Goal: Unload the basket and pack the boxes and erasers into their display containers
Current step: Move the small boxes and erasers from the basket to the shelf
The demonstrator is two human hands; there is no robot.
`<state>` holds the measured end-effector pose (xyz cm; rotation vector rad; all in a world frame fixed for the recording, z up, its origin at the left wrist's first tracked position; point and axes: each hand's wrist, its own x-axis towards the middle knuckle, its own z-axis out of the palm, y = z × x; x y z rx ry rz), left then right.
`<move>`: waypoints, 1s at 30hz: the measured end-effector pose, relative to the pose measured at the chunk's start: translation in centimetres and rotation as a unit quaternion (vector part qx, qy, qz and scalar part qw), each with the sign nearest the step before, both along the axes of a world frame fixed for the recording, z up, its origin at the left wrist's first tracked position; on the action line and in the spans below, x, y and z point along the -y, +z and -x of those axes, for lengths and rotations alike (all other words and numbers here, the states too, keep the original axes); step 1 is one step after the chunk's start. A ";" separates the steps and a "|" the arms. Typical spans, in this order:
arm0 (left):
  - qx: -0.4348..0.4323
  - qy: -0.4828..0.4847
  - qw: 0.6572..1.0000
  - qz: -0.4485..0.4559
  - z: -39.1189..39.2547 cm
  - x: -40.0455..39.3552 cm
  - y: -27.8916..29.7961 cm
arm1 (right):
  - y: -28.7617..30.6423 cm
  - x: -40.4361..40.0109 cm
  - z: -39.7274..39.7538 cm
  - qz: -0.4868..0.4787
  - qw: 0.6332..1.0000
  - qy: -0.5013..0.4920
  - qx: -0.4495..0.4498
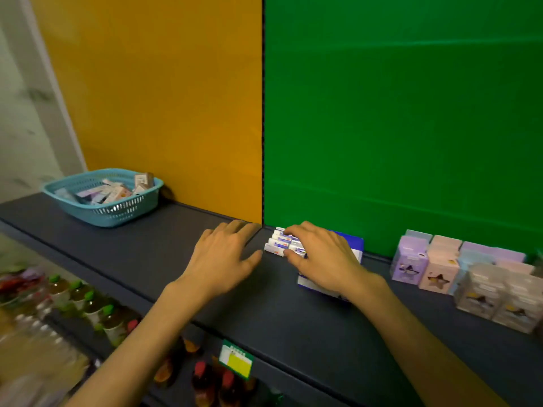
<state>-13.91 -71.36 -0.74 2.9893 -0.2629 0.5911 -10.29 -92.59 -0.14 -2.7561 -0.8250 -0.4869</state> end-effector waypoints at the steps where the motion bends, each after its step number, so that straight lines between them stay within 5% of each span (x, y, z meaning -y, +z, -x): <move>1: -0.001 0.006 1.000 0.004 0.4 -1.9 0.0 | 0.0 -1.9 0.2 -0.002 1.000 0.004 -0.001; 17: -0.026 0.039 0.998 0.034 2.7 -30.2 -0.2 | 1.2 -27.7 0.0 0.050 0.998 0.010 0.024; 30: -0.003 0.057 0.996 0.069 -6.4 -46.4 0.2 | 2.1 -43.6 -10.3 0.049 0.998 0.019 0.045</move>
